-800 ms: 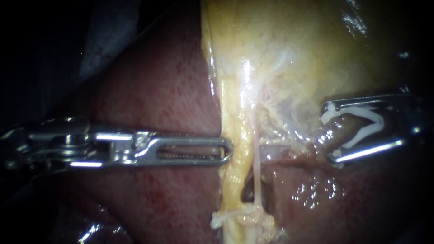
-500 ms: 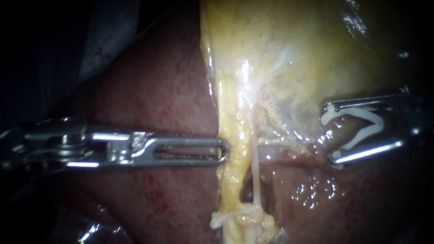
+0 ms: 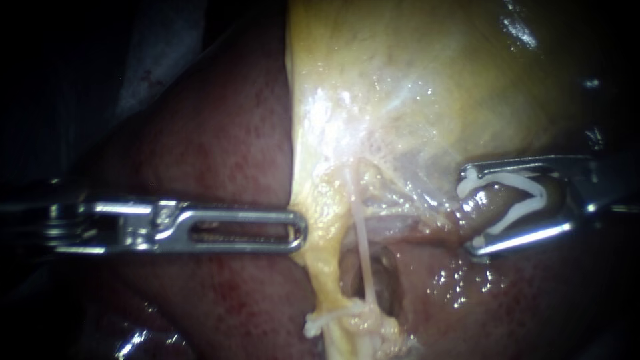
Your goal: Clipping second clip left tube
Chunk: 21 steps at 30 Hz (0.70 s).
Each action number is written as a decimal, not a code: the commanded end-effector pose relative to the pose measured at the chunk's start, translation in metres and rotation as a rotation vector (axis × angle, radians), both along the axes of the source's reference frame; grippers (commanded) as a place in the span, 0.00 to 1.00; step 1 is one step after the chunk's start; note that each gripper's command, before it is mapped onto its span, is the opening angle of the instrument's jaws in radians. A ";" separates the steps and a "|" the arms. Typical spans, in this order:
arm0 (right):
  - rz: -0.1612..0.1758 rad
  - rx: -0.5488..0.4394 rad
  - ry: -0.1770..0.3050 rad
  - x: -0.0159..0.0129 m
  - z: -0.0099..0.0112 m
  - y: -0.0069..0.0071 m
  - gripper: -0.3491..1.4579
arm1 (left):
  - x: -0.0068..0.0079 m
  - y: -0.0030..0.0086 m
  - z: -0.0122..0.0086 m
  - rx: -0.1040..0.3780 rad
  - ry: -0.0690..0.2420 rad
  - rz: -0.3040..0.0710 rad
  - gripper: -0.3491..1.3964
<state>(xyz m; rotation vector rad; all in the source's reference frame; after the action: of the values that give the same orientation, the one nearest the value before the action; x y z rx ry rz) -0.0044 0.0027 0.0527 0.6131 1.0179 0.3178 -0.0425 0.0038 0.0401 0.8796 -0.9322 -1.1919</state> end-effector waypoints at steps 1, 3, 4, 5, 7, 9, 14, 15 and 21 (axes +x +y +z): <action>0.000 0.000 0.000 0.0000 0.0000 -0.0001 0.52 | 0.0002 0.0000 -0.0003 -0.001 0.001 -0.003 0.00; 0.000 -0.001 0.000 0.0002 0.0001 -0.0002 0.52 | 0.0006 0.0000 -0.0008 0.001 0.000 -0.004 0.00; -0.002 0.000 0.001 0.0003 0.0001 -0.0003 0.52 | 0.0008 0.0000 -0.0011 0.000 0.001 -0.005 0.00; -0.003 0.000 0.002 0.0004 0.0002 -0.0004 0.52 | 0.0009 0.0000 -0.0012 0.001 0.001 -0.005 0.00; -0.006 -0.005 0.005 0.0008 0.0004 -0.0007 0.52 | 0.0010 -0.0001 -0.0013 0.001 0.001 -0.005 0.00; -0.013 0.003 0.009 0.0015 0.0008 -0.0013 0.52 | 0.0010 -0.0001 -0.0012 0.001 0.001 -0.005 0.00; -0.025 0.023 0.014 0.0036 0.0021 -0.0033 0.52 | 0.0011 -0.0001 -0.0012 0.000 0.001 -0.005 0.00; -0.029 0.028 0.016 0.0041 0.0026 -0.0039 0.52 | 0.0011 -0.0001 -0.0012 0.000 0.001 -0.005 0.00; -0.049 0.066 0.021 0.0065 0.0050 -0.0064 0.52 | 0.0011 -0.0001 -0.0012 0.000 0.002 -0.007 0.00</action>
<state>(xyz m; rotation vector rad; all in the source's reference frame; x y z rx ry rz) 0.0025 -0.0043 0.0581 0.7086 1.0115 0.3073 -0.0413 0.0037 0.0389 0.8757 -0.9346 -1.1973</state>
